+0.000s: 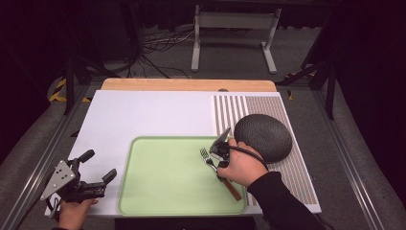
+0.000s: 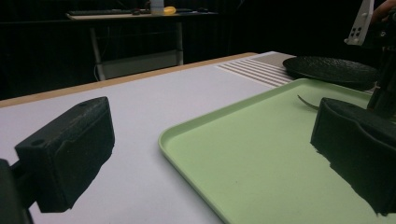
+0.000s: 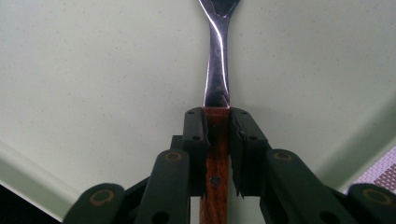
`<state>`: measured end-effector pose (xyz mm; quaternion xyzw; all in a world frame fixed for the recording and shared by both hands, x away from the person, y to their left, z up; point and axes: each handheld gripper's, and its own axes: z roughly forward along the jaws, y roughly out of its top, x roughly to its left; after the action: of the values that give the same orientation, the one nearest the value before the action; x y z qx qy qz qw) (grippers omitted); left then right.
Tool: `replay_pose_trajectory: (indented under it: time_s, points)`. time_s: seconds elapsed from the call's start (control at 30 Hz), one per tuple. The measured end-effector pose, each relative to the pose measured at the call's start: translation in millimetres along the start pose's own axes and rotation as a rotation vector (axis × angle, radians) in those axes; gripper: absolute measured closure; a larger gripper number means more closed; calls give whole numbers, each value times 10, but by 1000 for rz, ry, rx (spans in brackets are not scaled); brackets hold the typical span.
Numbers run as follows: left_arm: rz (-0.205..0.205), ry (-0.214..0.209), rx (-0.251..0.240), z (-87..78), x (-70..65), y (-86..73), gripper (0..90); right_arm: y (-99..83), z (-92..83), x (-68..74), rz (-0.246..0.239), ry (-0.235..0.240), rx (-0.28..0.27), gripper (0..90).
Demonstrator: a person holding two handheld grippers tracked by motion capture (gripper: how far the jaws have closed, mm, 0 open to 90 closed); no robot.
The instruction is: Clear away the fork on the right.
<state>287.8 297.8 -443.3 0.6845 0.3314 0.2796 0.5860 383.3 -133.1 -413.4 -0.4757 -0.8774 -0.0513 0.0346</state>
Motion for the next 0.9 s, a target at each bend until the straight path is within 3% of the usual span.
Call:
replay_pose_trajectory:
  time_s: [0.2,0.47,0.6,0.67,0.73,0.9]
  points:
    - [-1,1,-2,-1,0,0,3,3,2,-8,-5,7,1,764]
    - [-1,1,-2,-1,-1,0,3,-13,-36,-28,-32,12,-54,611]
    - [-2,2,-2,-1,0,0,3,-17,-74,-23,-56,21,-118,498]
    - [-1,1,-2,-1,-1,0,3,-15,-72,-26,-89,45,-182,346]
    - [-2,0,-2,1,-1,0,3,-15,-76,-28,-81,69,-213,313]
    - [-2,0,-2,1,0,0,3,10,-96,-33,-194,50,-316,227]
